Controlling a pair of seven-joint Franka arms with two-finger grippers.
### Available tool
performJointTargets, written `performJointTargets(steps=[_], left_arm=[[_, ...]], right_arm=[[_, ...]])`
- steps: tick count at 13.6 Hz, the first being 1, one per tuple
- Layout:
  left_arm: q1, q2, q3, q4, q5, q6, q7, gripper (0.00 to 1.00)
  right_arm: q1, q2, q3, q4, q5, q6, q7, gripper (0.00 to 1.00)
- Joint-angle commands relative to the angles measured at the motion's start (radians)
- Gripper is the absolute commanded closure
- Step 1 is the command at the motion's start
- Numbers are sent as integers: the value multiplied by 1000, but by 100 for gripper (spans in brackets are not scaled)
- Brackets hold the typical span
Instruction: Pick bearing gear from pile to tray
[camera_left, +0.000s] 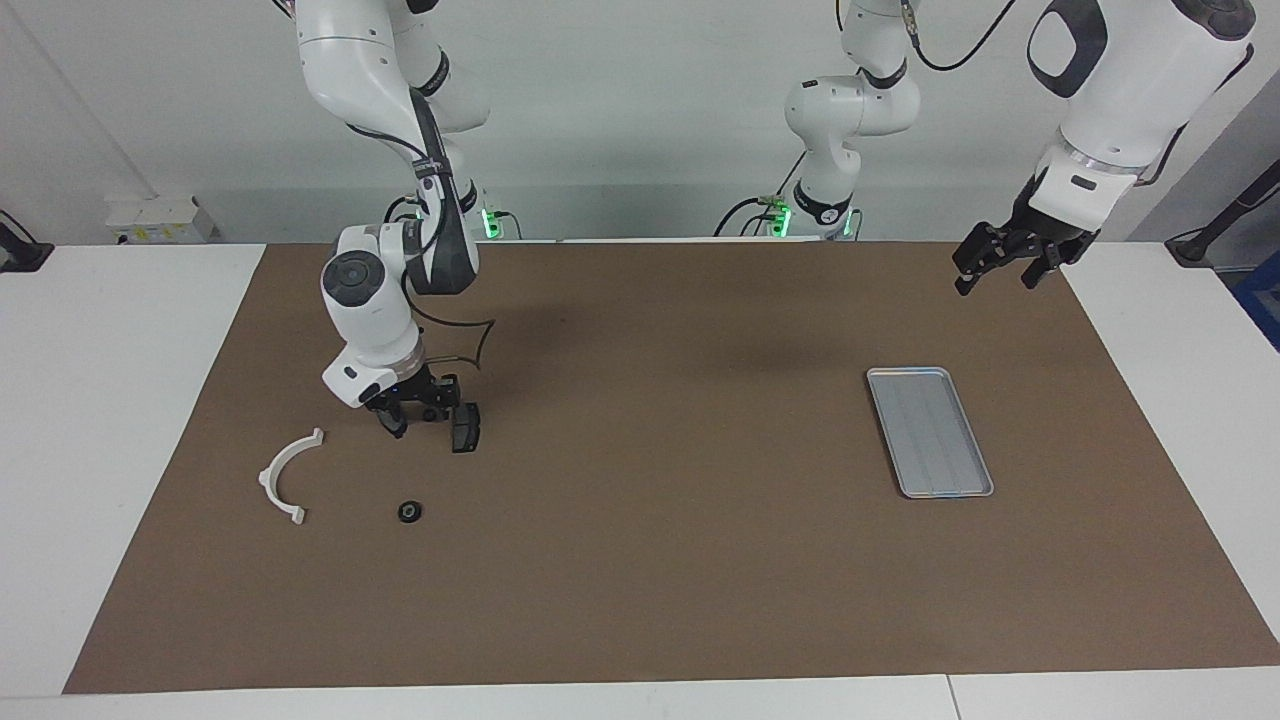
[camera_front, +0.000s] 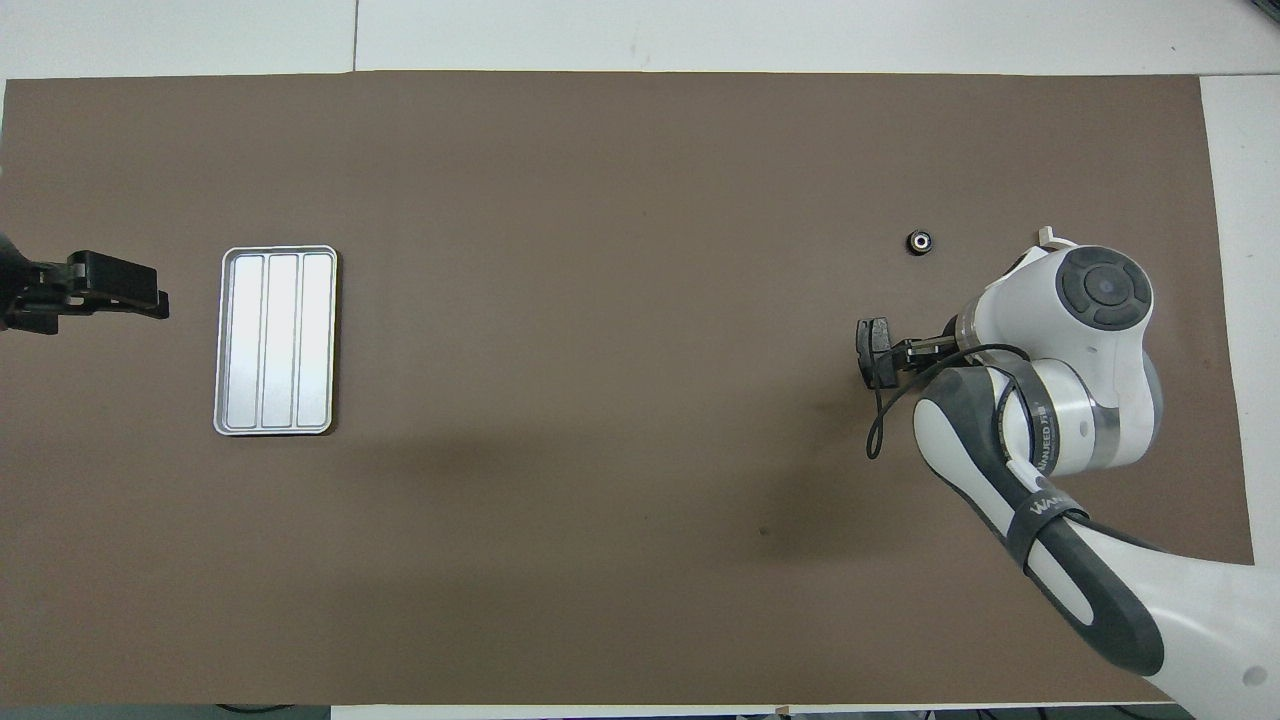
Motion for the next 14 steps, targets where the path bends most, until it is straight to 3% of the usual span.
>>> performJointTargets(steps=[1, 3, 4, 14], left_arm=[[4, -28, -5, -26, 13, -8, 1, 0], [4, -28, -5, -26, 13, -8, 3, 0], [4, -28, -5, -26, 13, -8, 1, 0], [4, -28, -5, -26, 13, -8, 1, 0]], right_arm=[[-10, -24, 8, -29, -16, 23, -9, 28], [3, -26, 8, -29, -16, 23, 6, 29], [0, -24, 8, -29, -16, 25, 2, 34], [3, -15, 8, -37, -16, 52, 8, 37]])
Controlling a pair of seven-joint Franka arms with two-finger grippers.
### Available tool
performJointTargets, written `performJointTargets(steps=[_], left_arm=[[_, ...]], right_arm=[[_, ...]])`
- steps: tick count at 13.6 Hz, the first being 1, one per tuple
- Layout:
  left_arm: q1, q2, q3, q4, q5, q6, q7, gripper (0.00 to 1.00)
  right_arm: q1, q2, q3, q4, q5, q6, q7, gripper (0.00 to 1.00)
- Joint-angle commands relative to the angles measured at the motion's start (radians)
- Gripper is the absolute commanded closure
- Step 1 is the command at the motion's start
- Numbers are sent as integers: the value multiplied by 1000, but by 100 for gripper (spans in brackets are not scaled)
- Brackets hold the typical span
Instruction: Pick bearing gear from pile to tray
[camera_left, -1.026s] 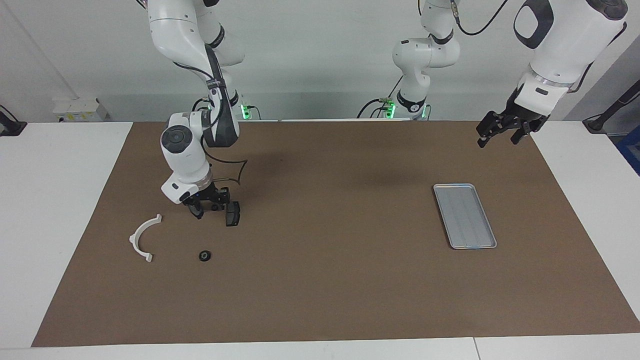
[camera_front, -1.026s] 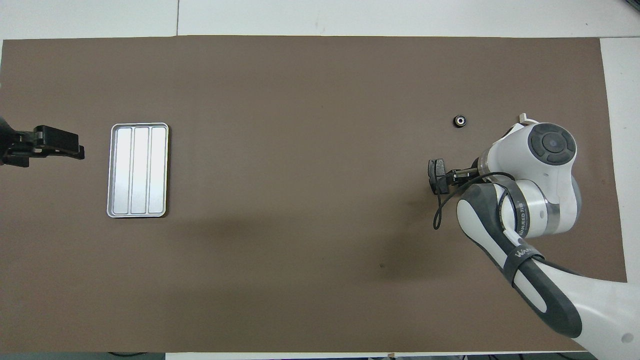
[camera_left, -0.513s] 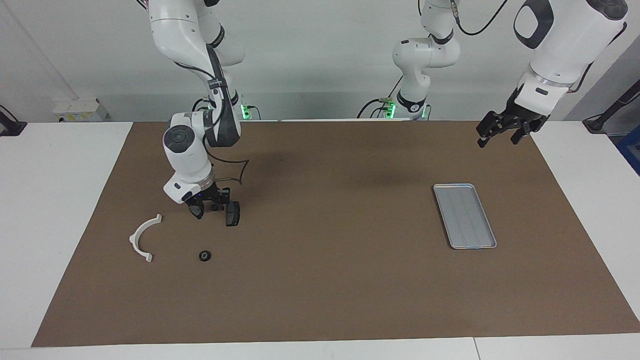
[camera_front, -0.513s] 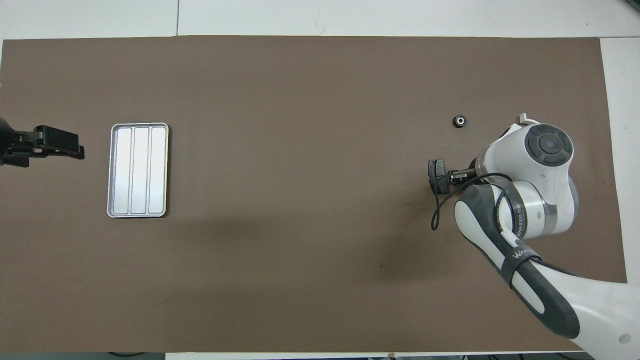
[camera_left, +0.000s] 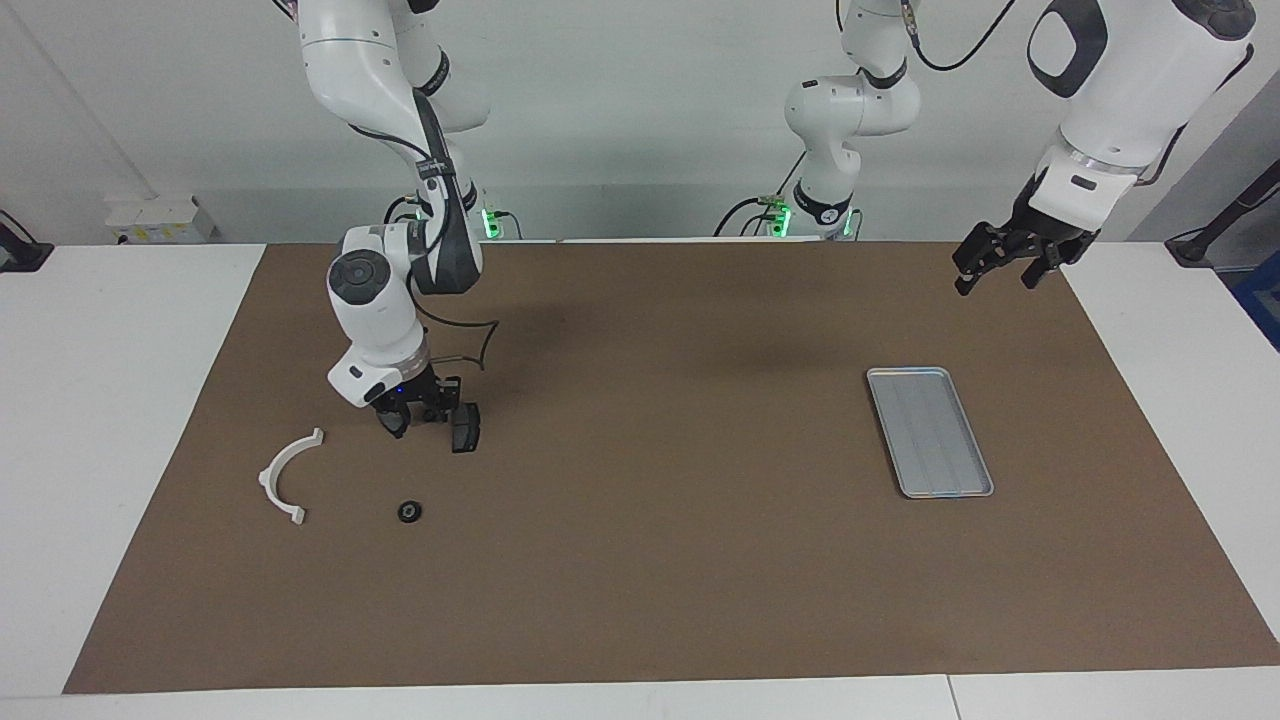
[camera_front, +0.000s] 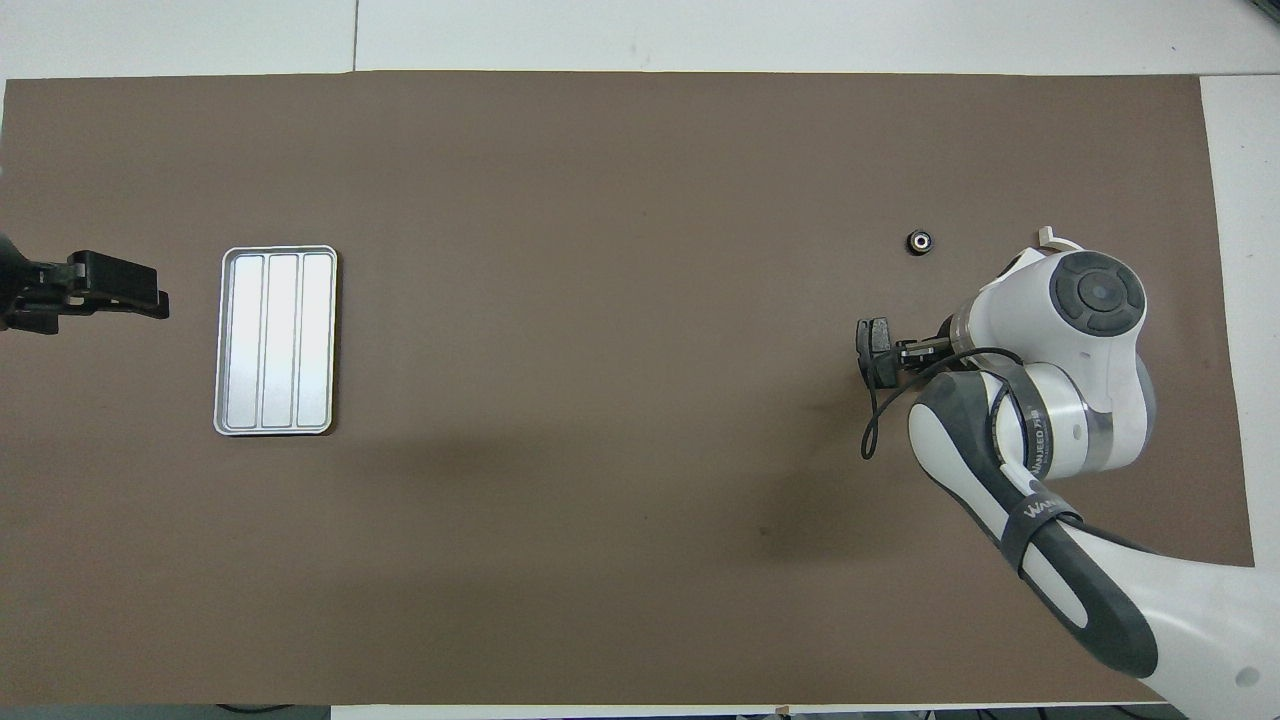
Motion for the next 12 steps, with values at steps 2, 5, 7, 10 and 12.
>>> performJointTargets(steps=[2, 5, 7, 10, 12], left_arm=[[4, -28, -5, -26, 13, -8, 3, 0], [4, -28, -5, -26, 13, -8, 1, 0], [4, -28, -5, -26, 13, -8, 1, 0], [4, -28, -5, -26, 13, -8, 3, 0], [4, -28, -5, -27, 13, -8, 1, 0]], right_arm=[[-2, -15, 3, -24, -16, 29, 8, 41], [-2, -13, 5, -24, -16, 40, 6, 46], [-2, -3, 3, -24, -16, 44, 8, 57], [-2, 0, 3, -23, -16, 57, 6, 58], [-4, 0, 3, -24, -16, 57, 6, 66]])
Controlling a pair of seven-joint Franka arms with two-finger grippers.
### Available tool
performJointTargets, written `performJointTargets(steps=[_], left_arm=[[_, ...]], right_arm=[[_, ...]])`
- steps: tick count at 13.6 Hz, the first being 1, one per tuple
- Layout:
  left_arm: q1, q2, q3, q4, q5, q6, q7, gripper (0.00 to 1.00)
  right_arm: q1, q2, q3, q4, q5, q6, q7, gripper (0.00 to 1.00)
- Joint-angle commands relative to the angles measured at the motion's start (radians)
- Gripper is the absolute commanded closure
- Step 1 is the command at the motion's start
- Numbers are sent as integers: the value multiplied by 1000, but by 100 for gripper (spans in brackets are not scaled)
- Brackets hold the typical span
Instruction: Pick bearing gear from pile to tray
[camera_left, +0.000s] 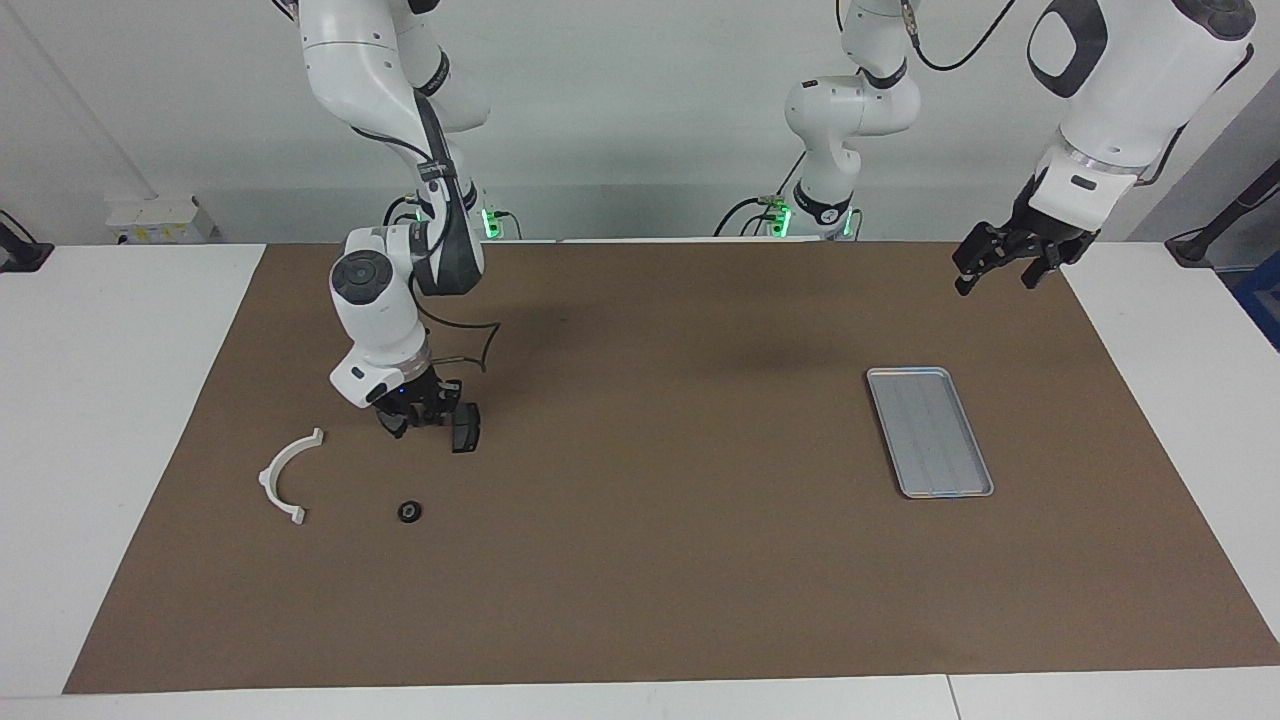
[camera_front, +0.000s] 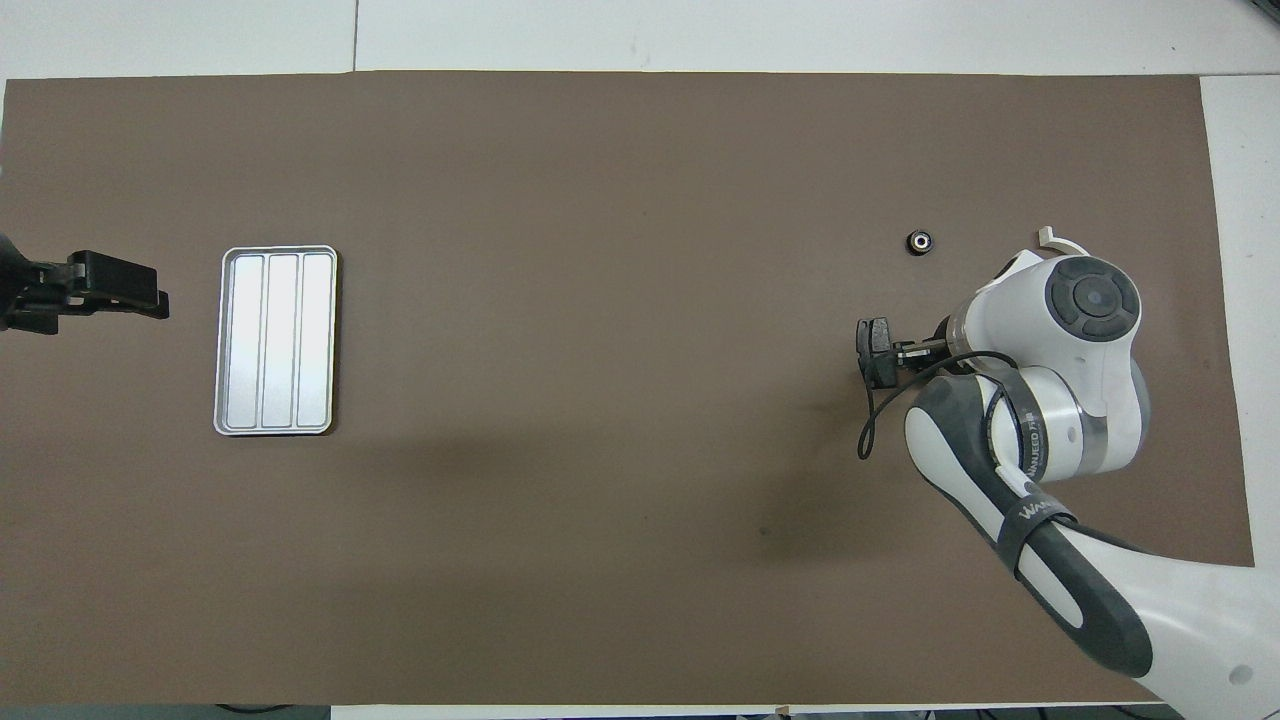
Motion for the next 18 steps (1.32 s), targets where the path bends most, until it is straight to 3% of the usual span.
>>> performJointTargets(steps=[1, 2, 4, 6, 10, 11, 18], left_arm=[[4, -28, -4, -26, 13, -8, 1, 0], [4, -28, -5, -26, 14, -8, 1, 0], [4, -28, -5, -26, 13, -8, 3, 0], [4, -28, -5, -26, 14, -8, 3, 0], [4, -28, -5, -26, 13, -8, 1, 0], [4, -28, -5, -26, 13, -8, 1, 0], [4, -28, -5, -26, 13, -8, 1, 0]], right_arm=[[-4, -3, 2, -16, -16, 31, 6, 70], [-4, -3, 2, -17, -16, 31, 6, 78], [-4, -3, 2, -18, -16, 30, 5, 80], [-4, -3, 2, -18, -16, 27, 3, 91], [-4, -5, 2, -16, -16, 14, 0, 92], [-2, -3, 2, -7, -16, -4, -4, 100], [5, -9, 3, 96, -17, -176, -3, 100]])
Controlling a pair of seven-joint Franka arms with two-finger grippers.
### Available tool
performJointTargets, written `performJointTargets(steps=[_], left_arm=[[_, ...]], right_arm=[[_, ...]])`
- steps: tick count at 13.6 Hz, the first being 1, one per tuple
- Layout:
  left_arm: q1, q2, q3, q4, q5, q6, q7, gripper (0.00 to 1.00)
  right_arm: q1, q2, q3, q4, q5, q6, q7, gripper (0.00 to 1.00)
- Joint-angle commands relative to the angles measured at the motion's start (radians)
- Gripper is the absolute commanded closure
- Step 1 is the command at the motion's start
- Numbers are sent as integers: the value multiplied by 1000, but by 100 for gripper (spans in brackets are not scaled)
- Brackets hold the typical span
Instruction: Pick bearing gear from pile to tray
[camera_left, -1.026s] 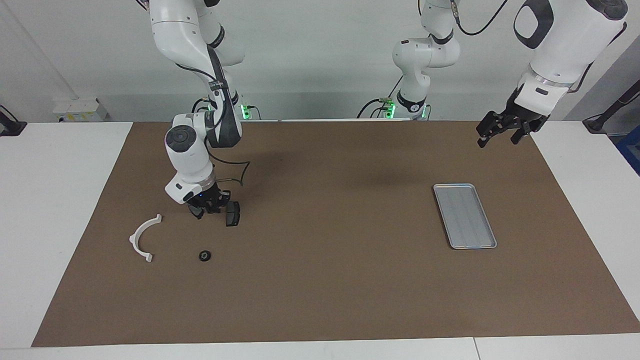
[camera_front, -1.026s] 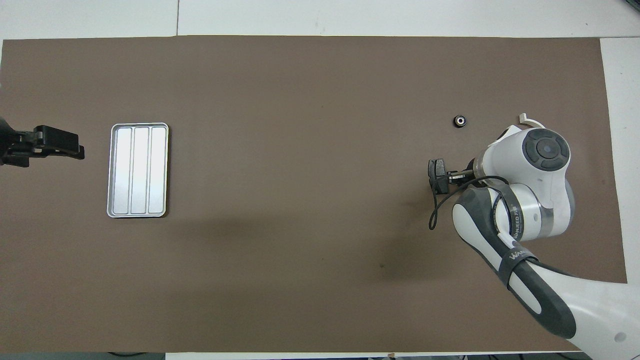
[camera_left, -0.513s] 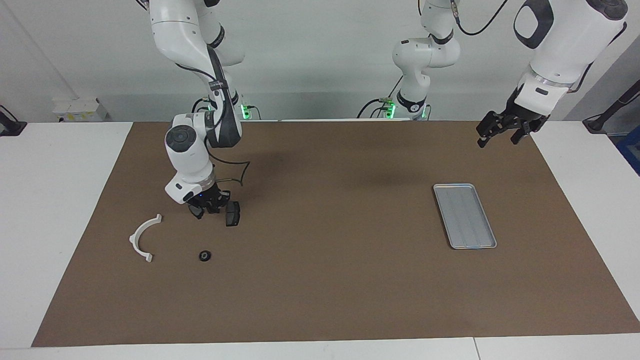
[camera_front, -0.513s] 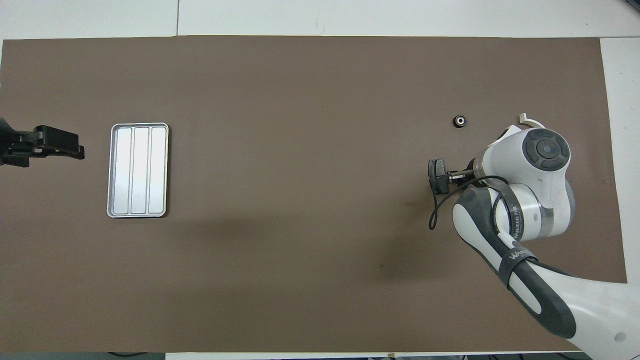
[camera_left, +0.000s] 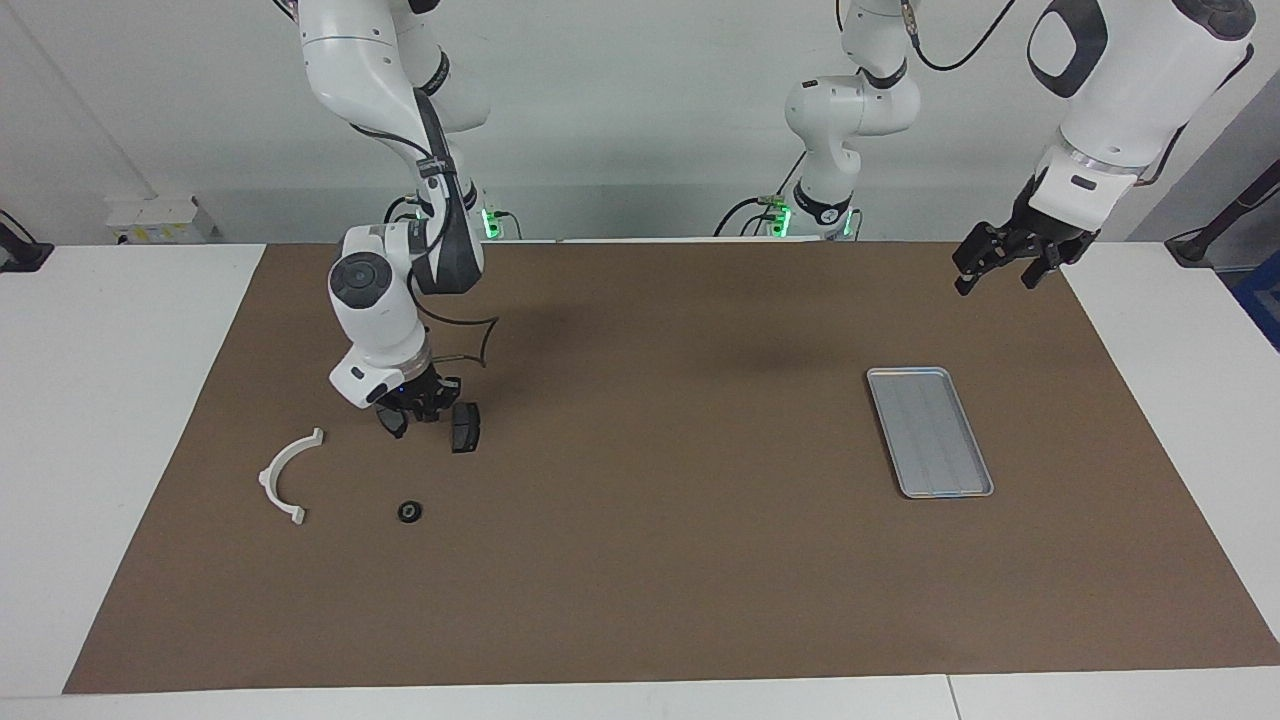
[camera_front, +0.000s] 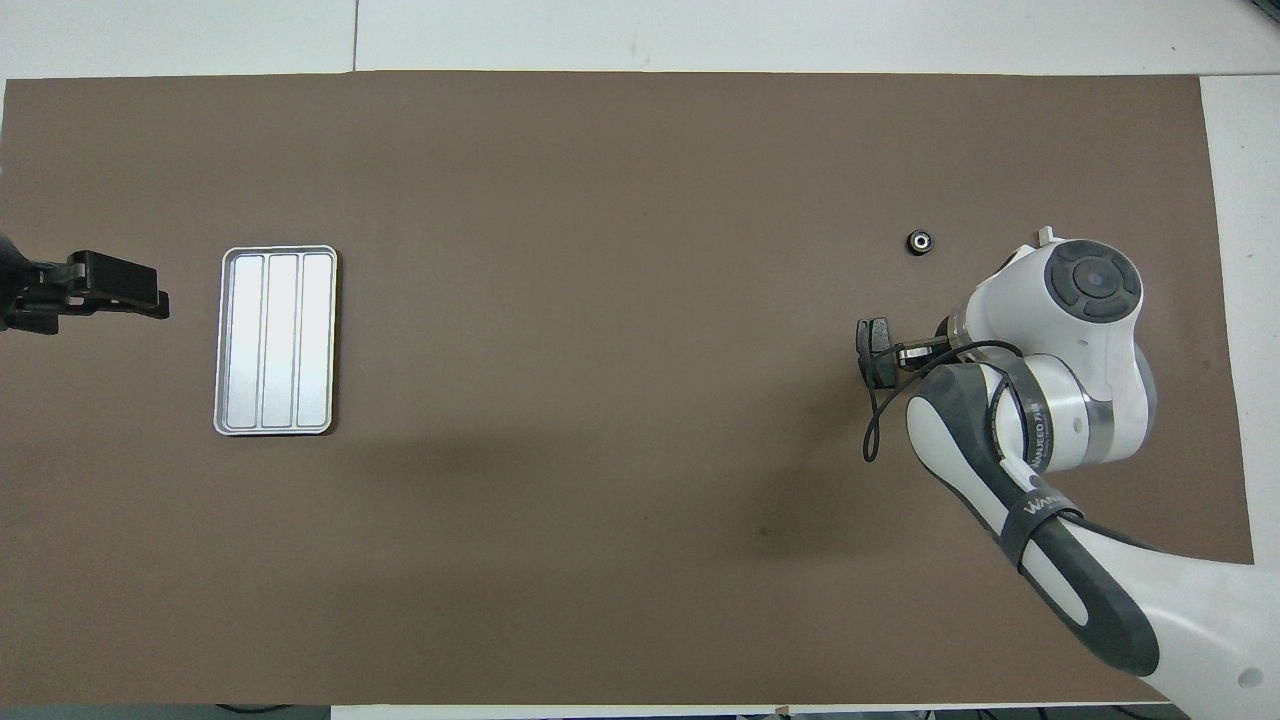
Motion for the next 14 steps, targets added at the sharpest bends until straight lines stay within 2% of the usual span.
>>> performJointTargets(steps=[1, 5, 11, 14], left_arm=[[4, -28, -5, -26, 14, -8, 1, 0], [4, -28, -4, -26, 13, -8, 1, 0], [4, -28, -5, -26, 13, -8, 1, 0], [4, -28, -4, -26, 13, -8, 3, 0]], right_arm=[[5, -12, 4, 77, -17, -111, 0, 100], [92, -15, 7, 172, -16, -234, 132, 100], [236, -4, 13, 237, 4, -235, 438, 100], [290, -1, 26, 248, 73, -205, 560, 100]])
